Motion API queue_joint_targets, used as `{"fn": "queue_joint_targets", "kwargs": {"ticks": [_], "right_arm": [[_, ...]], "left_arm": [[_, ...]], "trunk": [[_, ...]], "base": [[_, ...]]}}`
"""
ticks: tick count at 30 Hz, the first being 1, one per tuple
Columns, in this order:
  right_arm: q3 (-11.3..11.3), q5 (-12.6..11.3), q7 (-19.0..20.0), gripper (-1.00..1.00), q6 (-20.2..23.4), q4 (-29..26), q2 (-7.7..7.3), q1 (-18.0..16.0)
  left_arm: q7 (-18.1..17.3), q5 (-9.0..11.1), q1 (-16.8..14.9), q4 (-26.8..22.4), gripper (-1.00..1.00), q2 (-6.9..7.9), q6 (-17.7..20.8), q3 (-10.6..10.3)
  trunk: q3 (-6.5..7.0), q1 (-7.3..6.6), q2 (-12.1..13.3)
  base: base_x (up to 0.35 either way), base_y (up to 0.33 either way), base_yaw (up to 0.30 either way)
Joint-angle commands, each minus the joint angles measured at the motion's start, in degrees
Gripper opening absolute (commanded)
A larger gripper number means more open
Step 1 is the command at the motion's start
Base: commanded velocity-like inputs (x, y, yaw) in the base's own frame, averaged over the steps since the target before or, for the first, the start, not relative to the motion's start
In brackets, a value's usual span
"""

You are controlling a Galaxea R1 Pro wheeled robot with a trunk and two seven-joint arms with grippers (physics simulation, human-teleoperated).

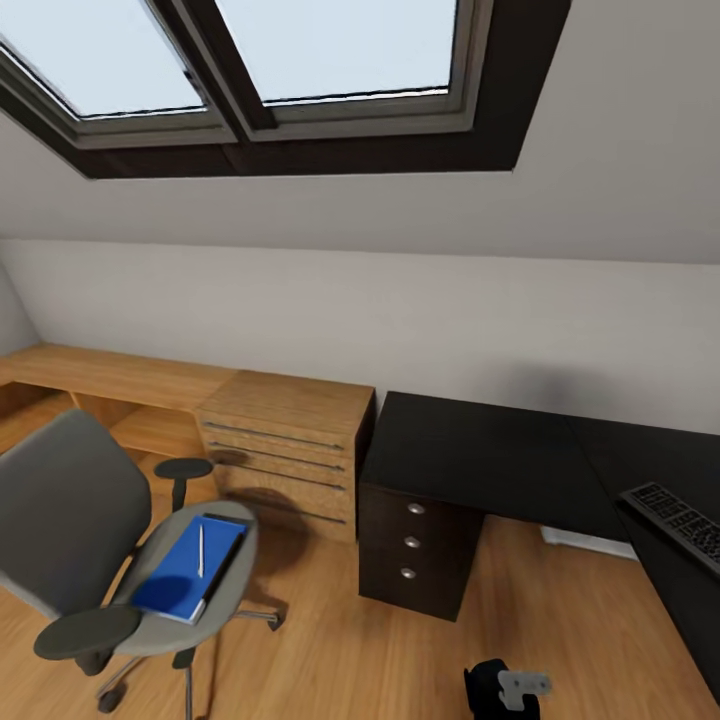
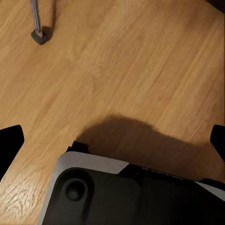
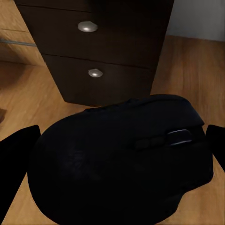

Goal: In the bedroom, organize the workspace by keeping the computer under the desk, ensuring the monitor is on the desk, placing the keyboard on the desk next to the monitor, placing the mouse on the desk next to the keyboard, moving the folder from the swivel chair onto the desk next to the mouse, stacking the notebook on top of the folder with the pen on top of the notebook, and positioning the swivel chair next to the desk.

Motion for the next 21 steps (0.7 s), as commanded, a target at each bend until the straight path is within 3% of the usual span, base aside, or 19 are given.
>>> {"fn": "queue_joint_targets", "kwargs": {"ticks": [1, 5, 6, 8, 9, 10, 12, 13, 18, 21], "right_arm": [[-0.53, 0.23, 0.25, -1.00, -0.28, 0.09, -0.02, -0.07], [-0.37, 0.03, 0.17, -1.00, -6.51, -0.47, 0.62, -0.13], [-0.35, 0.20, 0.10, -1.00, -4.63, -5.05, 2.39, -0.26], [-0.42, 0.16, 0.08, -1.00, 0.97, -11.85, 3.08, -0.27], [-0.46, 0.13, 0.10, -1.00, 3.08, -13.98, 3.20, -0.27], [-0.34, -0.10, 0.30, -1.00, 36.13, -40.84, 3.70, -0.25], [-0.21, -0.22, 0.32, -1.00, 44.09, -48.15, 3.78, -0.25], [-0.17, -0.28, 0.31, -1.00, 45.94, -49.81, 3.88, -0.25], [-0.07, -0.48, 0.25, -1.00, 63.27, -62.73, 6.79, -0.31], [-0.12, -0.45, 0.43, -1.00, 69.95, -65.22, 7.75, -0.29]], "left_arm": [[0.23, 0.56, -0.01, -0.18, 1.00, 0.06, -0.21, -0.43], [0.84, 0.39, -0.01, -12.06, 1.00, 0.10, 0.58, -0.59], [5.41, -1.23, -0.01, -20.70, 1.00, 0.09, 7.00, -0.65], [9.73, -2.64, -0.01, -28.09, 1.00, 0.04, 14.02, -0.56], [10.79, -2.84, -0.01, -29.97, 1.00, 0.04, 15.59, -0.54], [17.37, -3.44, -0.06, -47.72, 1.00, -0.07, 25.37, -0.44], [17.78, -3.41, -0.08, -51.43, 1.00, -0.26, 27.23, -0.43], [17.84, -3.40, -0.07, -52.17, 1.00, -0.40, 27.53, -0.42], [18.05, -3.47, -0.06, -54.87, 1.00, -2.04, 28.61, -0.30], [18.29, -3.52, -0.05, -53.42, 1.00, -2.34, 28.37, -0.37]], "trunk": [[-0.11, 0.07, -0.11], [-0.11, 0.07, -0.11], [-0.11, 0.07, -0.11], [-0.11, 0.07, -0.11], [-0.11, 0.07, -0.11], [-0.11, 0.07, -0.11], [-0.11, 0.07, -0.11], [-0.11, 0.07, -0.11], [-0.11, 0.07, -0.11], [-0.11, 0.07, -0.11]], "base": [[0.330, 0.000, 0.000], [0.331, 0.000, 0.000], [0.331, 0.000, 0.000], [0.331, 0.000, 0.000], [0.331, 0.000, 0.000], [0.331, 0.000, 0.000], [0.331, 0.000, 0.000], [0.331, 0.000, 0.000], [0.331, 0.000, 0.000], [0.331, 0.027, 0.000]]}}
